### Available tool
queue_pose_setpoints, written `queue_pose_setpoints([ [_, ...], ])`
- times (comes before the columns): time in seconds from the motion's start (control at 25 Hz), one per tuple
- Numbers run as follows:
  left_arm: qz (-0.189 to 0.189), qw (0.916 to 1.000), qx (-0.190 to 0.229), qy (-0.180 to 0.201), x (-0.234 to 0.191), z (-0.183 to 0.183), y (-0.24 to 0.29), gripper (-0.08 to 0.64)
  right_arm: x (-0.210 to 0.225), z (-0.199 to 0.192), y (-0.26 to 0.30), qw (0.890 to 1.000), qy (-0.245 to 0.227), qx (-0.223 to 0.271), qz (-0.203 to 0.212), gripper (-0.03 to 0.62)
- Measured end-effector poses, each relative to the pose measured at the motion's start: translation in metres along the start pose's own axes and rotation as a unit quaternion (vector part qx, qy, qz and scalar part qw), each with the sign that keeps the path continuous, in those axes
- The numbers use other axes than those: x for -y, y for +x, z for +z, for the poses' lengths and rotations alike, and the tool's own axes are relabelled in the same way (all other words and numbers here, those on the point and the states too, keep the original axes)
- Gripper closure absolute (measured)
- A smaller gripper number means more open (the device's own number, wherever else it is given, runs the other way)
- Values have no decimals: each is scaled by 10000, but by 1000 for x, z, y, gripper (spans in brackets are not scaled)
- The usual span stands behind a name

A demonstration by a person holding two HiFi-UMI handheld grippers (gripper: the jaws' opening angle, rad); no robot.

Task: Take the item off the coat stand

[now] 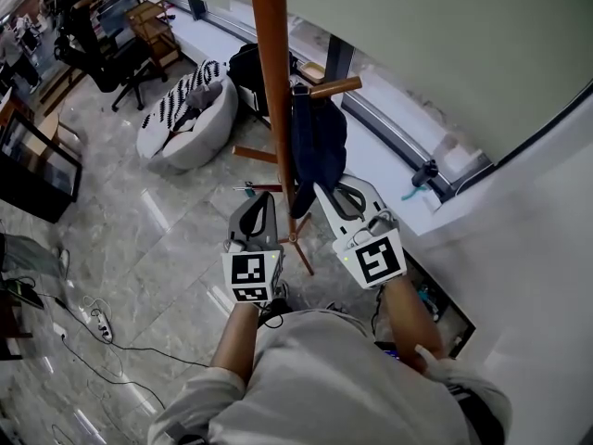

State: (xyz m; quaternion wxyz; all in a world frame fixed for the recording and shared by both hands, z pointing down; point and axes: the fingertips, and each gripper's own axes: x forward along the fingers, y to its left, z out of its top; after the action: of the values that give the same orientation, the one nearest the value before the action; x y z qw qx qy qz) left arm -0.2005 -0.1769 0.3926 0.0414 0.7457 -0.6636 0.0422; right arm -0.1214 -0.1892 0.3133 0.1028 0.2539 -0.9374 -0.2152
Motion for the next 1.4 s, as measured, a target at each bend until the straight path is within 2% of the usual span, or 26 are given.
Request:
queue_pose_setpoints([
  [0.48, -305, 9995, 35, 54, 17, 6, 9, 549, 22, 10, -14, 9986, 215, 270, -388, 566],
  [0.72, -503, 9986, 81, 132, 50, 8, 28, 549, 49, -1, -39, 9968, 274, 351, -668, 566],
  [0.96, -775, 9968, 150, 137, 55, 15, 28, 549, 51, 5, -48, 9952, 207, 225, -929, 566],
  [1.4, -1169, 9929, 147, 142, 89, 20, 46, 549, 76, -10, -77, 9906, 293, -8, -1337, 566],
])
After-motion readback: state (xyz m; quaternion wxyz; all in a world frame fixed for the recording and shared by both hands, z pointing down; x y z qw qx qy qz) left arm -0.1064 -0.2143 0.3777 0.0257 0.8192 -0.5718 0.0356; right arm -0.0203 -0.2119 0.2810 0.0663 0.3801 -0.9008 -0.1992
